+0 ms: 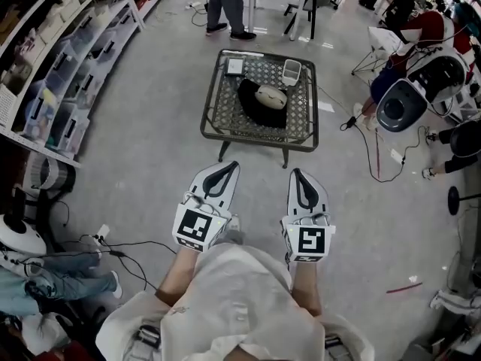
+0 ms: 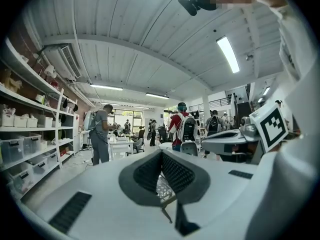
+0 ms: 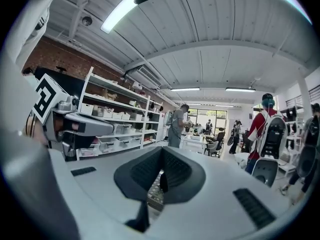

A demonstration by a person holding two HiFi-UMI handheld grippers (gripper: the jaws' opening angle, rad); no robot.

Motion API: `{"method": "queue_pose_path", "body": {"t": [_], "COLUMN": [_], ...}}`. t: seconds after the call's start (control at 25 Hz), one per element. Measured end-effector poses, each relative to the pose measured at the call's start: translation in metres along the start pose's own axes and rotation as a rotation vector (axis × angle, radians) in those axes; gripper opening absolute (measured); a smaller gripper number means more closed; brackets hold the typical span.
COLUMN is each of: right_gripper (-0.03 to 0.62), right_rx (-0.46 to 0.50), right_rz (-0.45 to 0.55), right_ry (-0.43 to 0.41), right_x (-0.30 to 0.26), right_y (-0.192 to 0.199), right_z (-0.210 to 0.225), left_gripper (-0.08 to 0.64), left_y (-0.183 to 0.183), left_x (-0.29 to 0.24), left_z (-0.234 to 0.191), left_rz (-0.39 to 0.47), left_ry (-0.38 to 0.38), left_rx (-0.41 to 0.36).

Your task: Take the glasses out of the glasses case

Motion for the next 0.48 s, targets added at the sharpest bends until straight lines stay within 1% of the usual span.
{"method": "queue_pose_path", "body": {"t": [0.28, 0.48], "right_gripper": [0.005, 0.005], "right_rx": [0.011, 0.021], "right_rz": [-0.023, -0.043], "right_ry": [0.027, 0.043], "right_x": [-0.049, -0.072], "right_y": [-0.004, -0.004], "right_z": [0.002, 0.007], "left_gripper": [0.009, 0.009], "left_y": [0.003, 0.007], "left_x": [-0.037, -0.061], "left_z": [-0.041, -0.058], "left_rz": [0.005, 0.005], "left_ry": [0.034, 0.05], "left_rx": [0.019, 0.033]}}
Point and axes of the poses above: the fingertips, and each gripper's own axes: x backward along the fingers, z to its right, y out of its underside, the point moved 8 cm from there along x, backward along the fingers, and after that the axes turned 13 degrees about -y, right-handed, at the moved point
